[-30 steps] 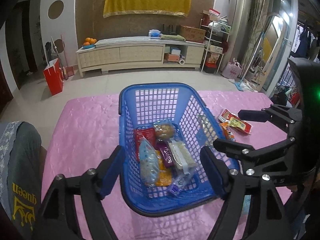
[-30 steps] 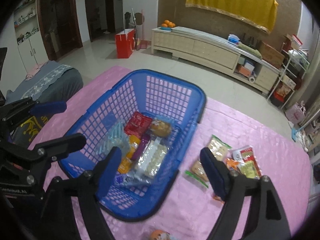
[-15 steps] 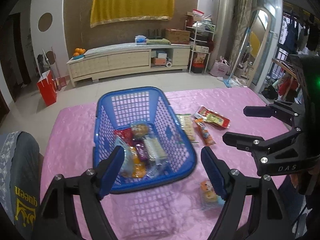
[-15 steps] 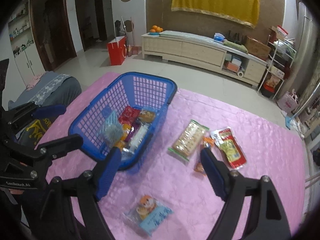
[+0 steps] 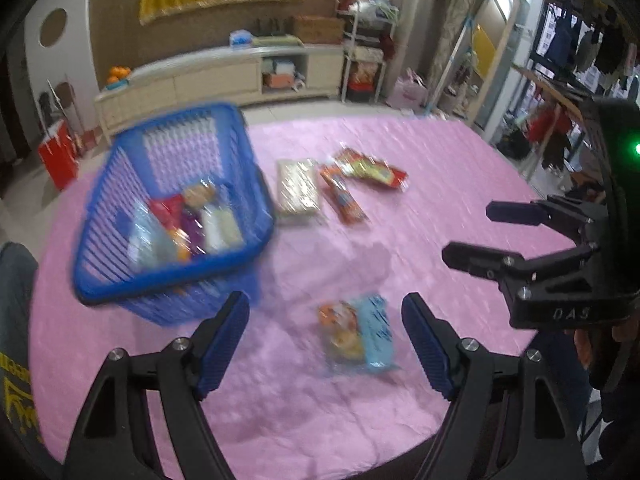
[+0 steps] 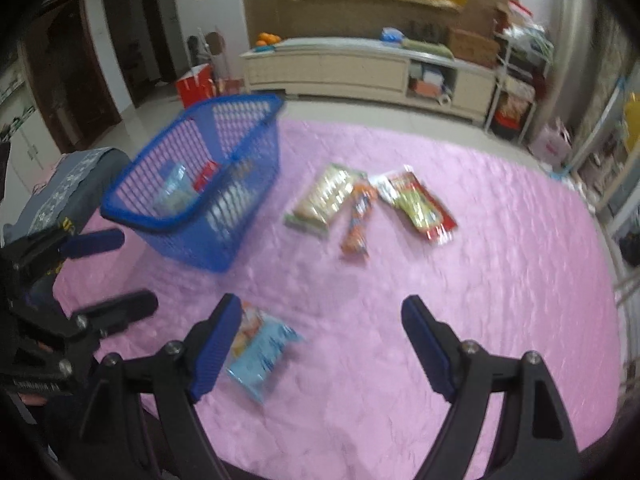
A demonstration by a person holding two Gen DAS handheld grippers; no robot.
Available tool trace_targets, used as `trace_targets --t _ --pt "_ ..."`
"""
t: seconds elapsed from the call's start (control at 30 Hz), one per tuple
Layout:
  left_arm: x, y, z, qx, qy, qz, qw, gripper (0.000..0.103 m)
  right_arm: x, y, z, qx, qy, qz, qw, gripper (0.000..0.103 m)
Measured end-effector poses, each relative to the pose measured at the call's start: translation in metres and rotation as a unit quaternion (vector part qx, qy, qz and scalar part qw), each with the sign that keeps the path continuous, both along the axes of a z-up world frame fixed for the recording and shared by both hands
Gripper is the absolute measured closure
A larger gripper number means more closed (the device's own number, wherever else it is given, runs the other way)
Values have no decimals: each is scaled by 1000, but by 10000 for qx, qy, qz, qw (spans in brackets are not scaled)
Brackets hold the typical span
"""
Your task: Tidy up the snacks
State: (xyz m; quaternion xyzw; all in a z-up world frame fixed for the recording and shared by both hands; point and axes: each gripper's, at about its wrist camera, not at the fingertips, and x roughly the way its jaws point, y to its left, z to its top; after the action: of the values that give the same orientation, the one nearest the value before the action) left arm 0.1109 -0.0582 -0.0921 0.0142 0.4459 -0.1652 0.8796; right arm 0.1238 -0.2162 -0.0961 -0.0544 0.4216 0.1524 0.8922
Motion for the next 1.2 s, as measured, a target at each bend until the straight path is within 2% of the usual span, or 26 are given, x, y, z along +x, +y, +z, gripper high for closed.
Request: trace_targets --t 0.23,0.43,0.57,0.67,0.87,0.9,0.93,1.2 --pt "4 -36 -49 198 516 -204 9983 26 -10 -25 -31 -73 184 -195 9996 18" --pt "20 -57 -80 427 850 -319 9950 26 -9 -38 -58 -135 424 -230 9987 18" --pt "29 -64 -94 850 771 -211 9932 26 -6 -45 -68 -144 501 -323 9981 18" --pt "38 -67 -102 887 904 -217 9917 26 -4 -49 -75 -144 569 -343 9977 18" --pt "44 -68 -109 851 987 -143 9914 27 1 -49 -84 -168 713 -355 9967 18" --pt "43 -69 -110 924 967 -141 9909 33 1 -49 -84 -150 738 -349 9966 18" --pt "43 -69 -110 954 959 -148 9907 35 2 -49 -85 -144 749 -346 9965 18" --pt "35 -62 -103 718 842 -121 9938 40 4 -42 -80 -167 756 -312 9965 18"
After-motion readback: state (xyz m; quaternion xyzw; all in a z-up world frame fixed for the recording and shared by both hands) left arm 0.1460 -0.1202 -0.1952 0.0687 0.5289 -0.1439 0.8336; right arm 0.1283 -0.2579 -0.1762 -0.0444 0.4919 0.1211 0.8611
